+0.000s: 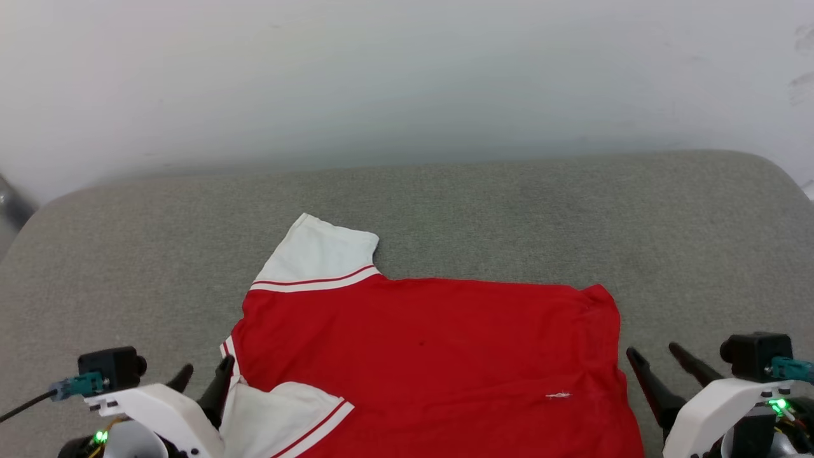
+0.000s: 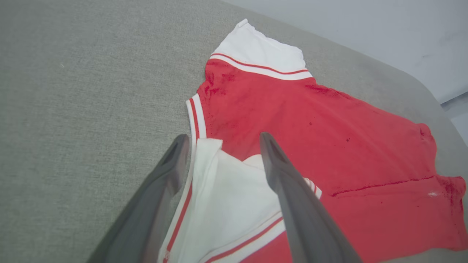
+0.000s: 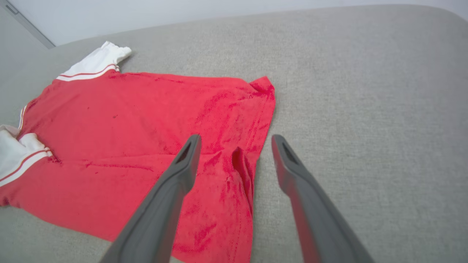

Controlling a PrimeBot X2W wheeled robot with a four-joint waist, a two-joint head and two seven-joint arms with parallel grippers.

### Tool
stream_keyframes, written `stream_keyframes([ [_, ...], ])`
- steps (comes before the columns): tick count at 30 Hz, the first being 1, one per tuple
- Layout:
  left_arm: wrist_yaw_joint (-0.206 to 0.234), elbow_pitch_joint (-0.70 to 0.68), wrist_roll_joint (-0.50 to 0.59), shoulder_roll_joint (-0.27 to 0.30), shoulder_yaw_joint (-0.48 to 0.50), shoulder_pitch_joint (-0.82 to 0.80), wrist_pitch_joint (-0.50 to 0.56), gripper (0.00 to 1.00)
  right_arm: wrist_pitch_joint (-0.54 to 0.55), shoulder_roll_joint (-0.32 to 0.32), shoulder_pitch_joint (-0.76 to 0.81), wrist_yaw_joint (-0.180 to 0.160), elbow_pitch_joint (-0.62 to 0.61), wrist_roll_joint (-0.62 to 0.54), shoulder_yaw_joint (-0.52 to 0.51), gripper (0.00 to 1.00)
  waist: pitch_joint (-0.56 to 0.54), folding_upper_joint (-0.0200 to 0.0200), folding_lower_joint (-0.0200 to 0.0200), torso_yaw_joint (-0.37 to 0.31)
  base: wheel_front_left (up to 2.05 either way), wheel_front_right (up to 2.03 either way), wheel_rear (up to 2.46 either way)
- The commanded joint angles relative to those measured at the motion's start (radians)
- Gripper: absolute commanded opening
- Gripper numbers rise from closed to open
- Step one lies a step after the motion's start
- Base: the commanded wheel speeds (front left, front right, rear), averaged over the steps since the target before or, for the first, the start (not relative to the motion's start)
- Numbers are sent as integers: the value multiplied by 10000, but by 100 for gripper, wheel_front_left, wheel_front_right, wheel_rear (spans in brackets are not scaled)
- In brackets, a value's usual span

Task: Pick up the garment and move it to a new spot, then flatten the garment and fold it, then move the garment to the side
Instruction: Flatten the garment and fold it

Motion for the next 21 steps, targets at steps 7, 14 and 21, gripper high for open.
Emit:
stream_keyframes([
  [7, 202, -300, 894, 98, 446, -1300, -1323, 100, -1625, 680, -590, -4, -906, -1057, -418, 100, 781, 0, 1, -626, 0, 0, 0],
  [14, -105, -14, 1270, 430, 776, -3421, -1613, 100, -2485, 1331, -1396, -4, -1829, -1707, -673, 100, 2517, 0, 1, -1144, 0, 0, 0],
  [21, -959, 734, 1001, 966, 627, -5892, -403, 100, -2673, 1775, -1946, -6, -2393, -2032, -690, 100, 4060, 0, 1, -1523, 0, 0, 0],
])
